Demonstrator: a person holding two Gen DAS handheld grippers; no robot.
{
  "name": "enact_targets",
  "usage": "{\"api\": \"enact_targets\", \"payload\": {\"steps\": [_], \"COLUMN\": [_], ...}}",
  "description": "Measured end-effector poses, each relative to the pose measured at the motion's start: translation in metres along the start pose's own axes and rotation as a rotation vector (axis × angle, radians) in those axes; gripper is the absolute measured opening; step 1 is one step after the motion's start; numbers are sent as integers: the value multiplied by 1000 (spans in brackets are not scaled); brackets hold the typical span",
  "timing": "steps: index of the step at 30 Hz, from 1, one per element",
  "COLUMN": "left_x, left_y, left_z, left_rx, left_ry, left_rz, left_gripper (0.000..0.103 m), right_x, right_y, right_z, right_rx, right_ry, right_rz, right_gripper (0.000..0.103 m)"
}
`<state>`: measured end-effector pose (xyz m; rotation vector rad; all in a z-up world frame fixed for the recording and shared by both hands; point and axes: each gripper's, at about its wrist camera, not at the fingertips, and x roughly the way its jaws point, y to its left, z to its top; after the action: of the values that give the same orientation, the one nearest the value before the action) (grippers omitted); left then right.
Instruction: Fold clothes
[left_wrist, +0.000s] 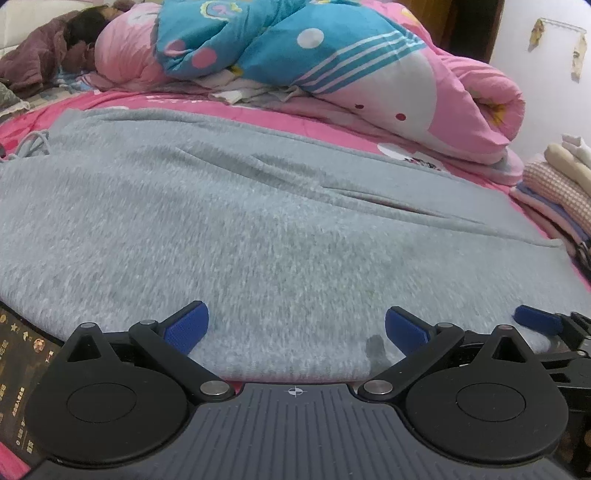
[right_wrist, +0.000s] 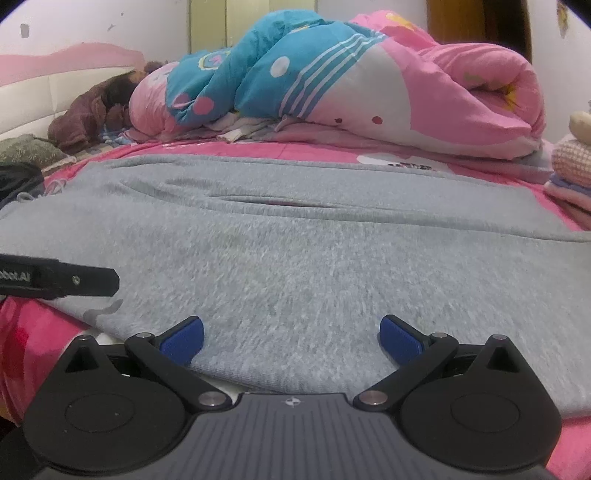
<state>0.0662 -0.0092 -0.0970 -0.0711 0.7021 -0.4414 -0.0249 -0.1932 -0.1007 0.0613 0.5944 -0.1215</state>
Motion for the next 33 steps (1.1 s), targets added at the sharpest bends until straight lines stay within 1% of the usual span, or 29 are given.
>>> {"api": "enact_targets", "payload": {"steps": [6,12,15,18,20,28,33], "left_x": [1,2,1,0,0,2,2], "left_y": [-3,-1,2,6,7,3,1], "left_z": [-1,1,3,4,4,3,2], "left_rx": [10,-12,-31,-61,-74,-50,-37], "left_ry": [-2,-1,0,-3,-6,-14,-17], "left_rz": [21,15,6,-9,-15,3,14], "left_gripper": [103,103,103,103,103,103,103], "right_x": [-9,-3,0,9,15,17,17], "right_y": [-7,-16,-12,-6,-1,2,5], "right_z": [4,6,7,12,11,12,11], "right_rx": [-4,43,33,20,9,38,37], "right_ry": [-47,-24,-9,43,69,91,86], "right_rz": [-68,-94,-107,-97,-120,-142,-152], "right_gripper": [103,103,103,103,103,103,103]}}
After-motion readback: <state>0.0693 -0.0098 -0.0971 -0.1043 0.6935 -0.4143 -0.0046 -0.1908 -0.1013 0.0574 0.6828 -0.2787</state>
